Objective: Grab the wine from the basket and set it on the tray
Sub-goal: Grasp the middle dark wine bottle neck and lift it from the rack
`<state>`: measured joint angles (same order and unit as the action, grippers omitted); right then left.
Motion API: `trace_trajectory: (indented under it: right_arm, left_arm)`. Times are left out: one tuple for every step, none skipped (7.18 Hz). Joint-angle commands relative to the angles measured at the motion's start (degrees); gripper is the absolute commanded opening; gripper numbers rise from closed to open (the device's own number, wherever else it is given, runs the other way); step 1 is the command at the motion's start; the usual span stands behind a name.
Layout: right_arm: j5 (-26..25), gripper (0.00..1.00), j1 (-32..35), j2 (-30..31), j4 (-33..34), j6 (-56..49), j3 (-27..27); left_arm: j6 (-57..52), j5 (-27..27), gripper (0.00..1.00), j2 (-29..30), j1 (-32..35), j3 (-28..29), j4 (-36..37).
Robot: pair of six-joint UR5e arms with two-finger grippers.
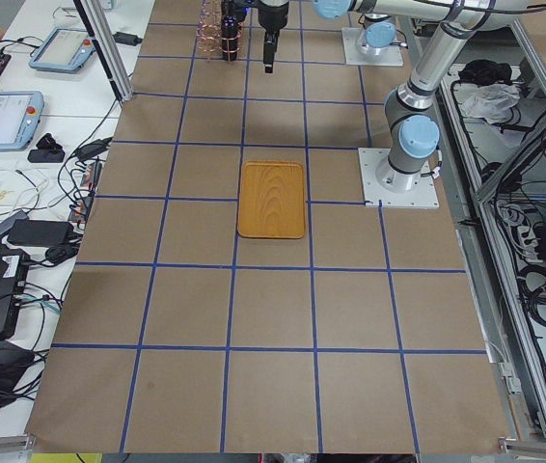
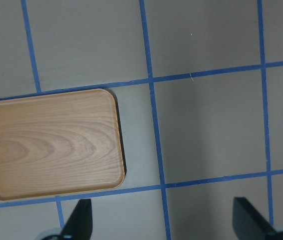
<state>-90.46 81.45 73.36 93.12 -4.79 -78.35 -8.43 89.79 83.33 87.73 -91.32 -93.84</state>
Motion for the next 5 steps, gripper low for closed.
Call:
trace_trajectory:
  right_arm:
    - [0.1, 0.17, 0.46, 4.92, -7.48, 0.04, 6.08]
    - [0.02, 0.18, 0.46, 7.56, -11.43, 0.04, 7.67]
    - [-0.59, 0.18, 0.9, 10.02, -15.47, 0.56, 7.86]
    - [-3.12, 0.17, 1.6, 10.13, -18.12, 2.05, 6.91]
    - [-3.06, 0.18, 4.21, 10.31, -18.75, 4.85, 5.16]
  left_arm:
    - [-0.01, -0.05, 1.0, -0.01, -0.54, 0.0, 0.06]
    - [-0.01, 0.03, 1.0, -0.01, -0.54, 0.0, -0.02]
    - [-0.01, 0.21, 1.0, -0.1, -0.71, 0.0, -0.11]
    - [-0.1, -0.05, 1.0, -0.01, -1.67, 0.0, 0.15]
    - [-0.27, 0.12, 1.0, -0.1, -2.21, 0.0, 0.06]
